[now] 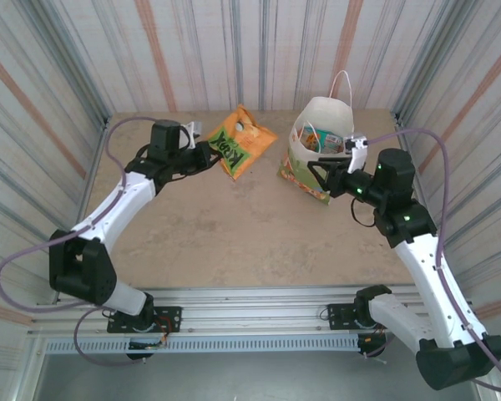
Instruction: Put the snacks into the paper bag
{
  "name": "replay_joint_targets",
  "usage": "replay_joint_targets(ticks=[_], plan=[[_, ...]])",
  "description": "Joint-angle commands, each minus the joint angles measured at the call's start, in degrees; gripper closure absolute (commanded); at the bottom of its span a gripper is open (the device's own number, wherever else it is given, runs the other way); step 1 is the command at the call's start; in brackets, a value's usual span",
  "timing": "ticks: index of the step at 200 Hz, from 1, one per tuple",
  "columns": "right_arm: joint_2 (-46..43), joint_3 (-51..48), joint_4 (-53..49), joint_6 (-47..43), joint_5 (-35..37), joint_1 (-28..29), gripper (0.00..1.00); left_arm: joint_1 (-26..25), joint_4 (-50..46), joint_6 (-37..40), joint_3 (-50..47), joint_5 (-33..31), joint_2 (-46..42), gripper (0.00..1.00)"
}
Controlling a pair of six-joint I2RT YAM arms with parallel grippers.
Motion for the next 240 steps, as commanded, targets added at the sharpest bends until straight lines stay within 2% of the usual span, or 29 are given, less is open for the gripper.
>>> replay_joint_targets(ticks=[1, 24, 47, 74, 120, 145, 170, 187, 208, 240], plan=[[1.5, -1.3, 4.3, 7.1, -2.6, 4.7, 0.53, -0.9, 4.5, -2.3, -1.8, 3.7, -4.3, 1.00], [3.6, -1.7, 9.0, 10.7, 3.1, 10.3, 0.48, -2.7, 8.2, -4.4, -2.6, 4.4, -6.6, 1.00], [7.9, -1.2, 14.6, 14.0, 5.4, 12.8, 0.45, -5.3, 12.5, -6.2, -3.7, 4.8, -8.1, 1.00], [11.8, 0.5, 18.9, 16.6, 6.5, 14.1, 0.44, -7.8, 14.9, -6.3, -4.4, 3.9, -9.8, 1.00], [15.1, 0.9, 26.4, 19.9, 6.9, 14.5, 0.44, -8.9, 19.8, -8.0, -7.1, 3.4, -11.9, 1.00], [15.5, 0.9, 28.7, 20.2, 6.6, 14.5, 0.53, -9.1, 19.9, -7.9, -7.4, 3.6, -11.7, 1.00], [15.1, 0.6, 29.3, 19.6, 6.9, 14.5, 0.78, -9.4, 20.3, -8.0, -7.6, 3.7, -11.4, 1.00], [14.2, 0.4, 29.2, 18.4, 7.2, 14.4, 0.91, -9.5, 19.8, -7.7, -7.4, 3.5, -11.3, 0.90], [12.7, 2.1, 25.8, 15.3, 7.2, 13.1, 0.95, -9.5, 17.2, -6.5, -6.8, 2.1, -11.4, 0.59], [10.4, 8.6, 15.0, 8.5, 5.8, 5.0, 0.98, -9.5, 12.2, -3.3, -5.4, -0.6, -12.1, 0.43]])
